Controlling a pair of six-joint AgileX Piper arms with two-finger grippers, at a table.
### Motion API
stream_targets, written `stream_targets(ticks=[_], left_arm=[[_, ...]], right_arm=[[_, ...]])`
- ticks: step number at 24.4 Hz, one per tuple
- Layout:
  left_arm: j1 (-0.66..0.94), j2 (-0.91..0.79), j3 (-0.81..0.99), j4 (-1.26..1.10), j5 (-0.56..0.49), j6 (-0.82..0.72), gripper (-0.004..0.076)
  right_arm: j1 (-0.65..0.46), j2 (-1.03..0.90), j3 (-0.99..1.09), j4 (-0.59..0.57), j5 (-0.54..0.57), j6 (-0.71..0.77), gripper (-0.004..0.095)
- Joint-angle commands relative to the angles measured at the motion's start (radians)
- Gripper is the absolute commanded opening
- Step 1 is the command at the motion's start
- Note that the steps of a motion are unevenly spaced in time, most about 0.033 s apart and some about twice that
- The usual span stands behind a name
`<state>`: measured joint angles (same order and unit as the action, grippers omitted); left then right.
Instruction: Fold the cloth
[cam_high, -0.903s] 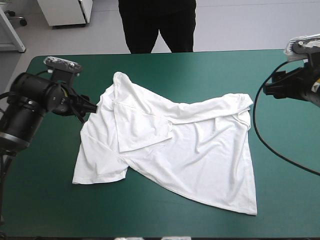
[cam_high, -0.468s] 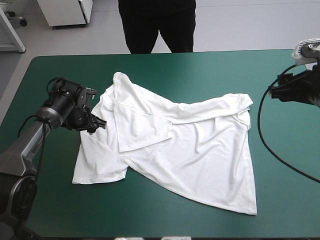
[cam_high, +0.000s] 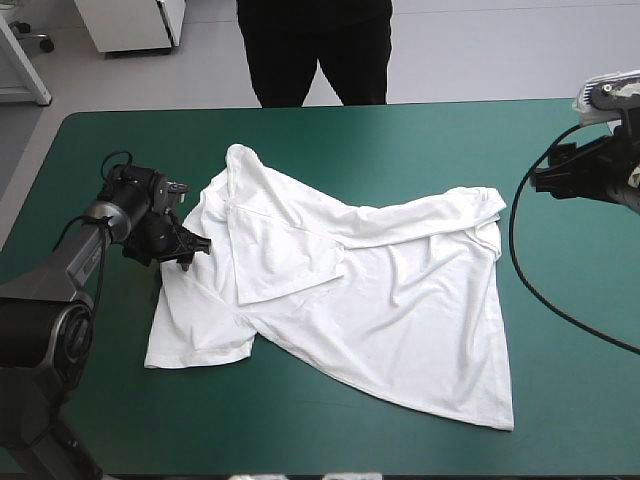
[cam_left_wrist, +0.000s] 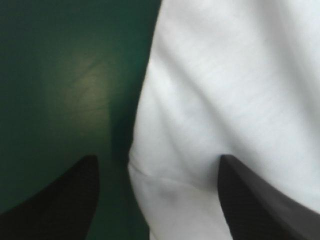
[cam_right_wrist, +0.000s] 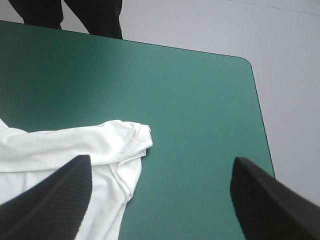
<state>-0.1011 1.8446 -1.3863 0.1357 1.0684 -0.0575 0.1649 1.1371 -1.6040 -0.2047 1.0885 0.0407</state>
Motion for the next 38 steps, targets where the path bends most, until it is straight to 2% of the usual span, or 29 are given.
stream_targets(ticks=[1, 4, 6, 7, 8, 9, 12, 17, 19, 21, 25, 28, 35, 38], left_arm=[[0.003, -0.005, -0.027, -0.020, -0.005, 0.005, 0.0494], [0.003, 0.013, -0.027, -0.036, -0.005, 0.005, 0.0470], [0.003, 0.017, -0.027, -0.051, -0.007, 0.007, 0.0379], [0.003, 0.017, -0.027, -0.054, -0.005, 0.007, 0.0243], [0.003, 0.017, -0.027, -0.052, -0.005, 0.007, 0.0158], [0.003, 0.017, -0.027, -0.049, -0.003, 0.022, -0.0003], [0.003, 0.012, -0.027, 0.022, 0.018, 0.021, -0.0009], [0.011, -0.024, -0.045, 0.258, 0.032, -0.086, -0.0009], [0.055, -0.026, -0.087, 0.261, 0.036, -0.088, -0.0009], [0.110, -0.026, -0.140, 0.263, 0.036, -0.088, -0.0009], [0.206, -0.026, -0.251, 0.267, 0.008, -0.088, -0.0009], [0.259, -0.024, -0.309, 0.274, -0.039, -0.088, -0.0009], [0.354, -0.017, -0.385, 0.331, -0.171, -0.102, -0.0009], [0.384, 0.023, -0.440, 0.335, -0.174, -0.114, -0.0009]], right_arm=[[-0.004, -0.010, -0.025, -0.033, -0.071, -0.008, 0.0716], [-0.004, -0.010, -0.025, -0.048, -0.071, -0.008, 0.0716], [-0.004, -0.010, -0.025, -0.055, -0.071, -0.008, 0.0716], [-0.004, -0.010, -0.025, -0.057, -0.073, -0.008, 0.0716], [-0.004, -0.010, -0.025, -0.057, -0.073, -0.008, 0.0716], [-0.004, -0.010, -0.025, -0.057, -0.073, -0.008, 0.0716], [-0.004, -0.010, -0.025, -0.057, -0.086, -0.008, 0.0716], [-0.004, -0.008, -0.025, -0.057, -0.093, -0.008, 0.0716], [-0.004, -0.003, -0.025, -0.057, -0.093, -0.008, 0.0716], [0.034, 0.000, -0.025, -0.084, -0.093, -0.008, 0.0716], [0.177, 0.011, -0.025, -0.199, -0.088, 0.018, 0.0716], [0.241, 0.020, -0.025, -0.217, -0.082, 0.019, 0.0716], [0.325, 0.029, -0.025, -0.256, -0.061, 0.019, 0.0716], [0.364, 0.029, -0.025, -0.299, -0.047, 0.036, 0.0716]])
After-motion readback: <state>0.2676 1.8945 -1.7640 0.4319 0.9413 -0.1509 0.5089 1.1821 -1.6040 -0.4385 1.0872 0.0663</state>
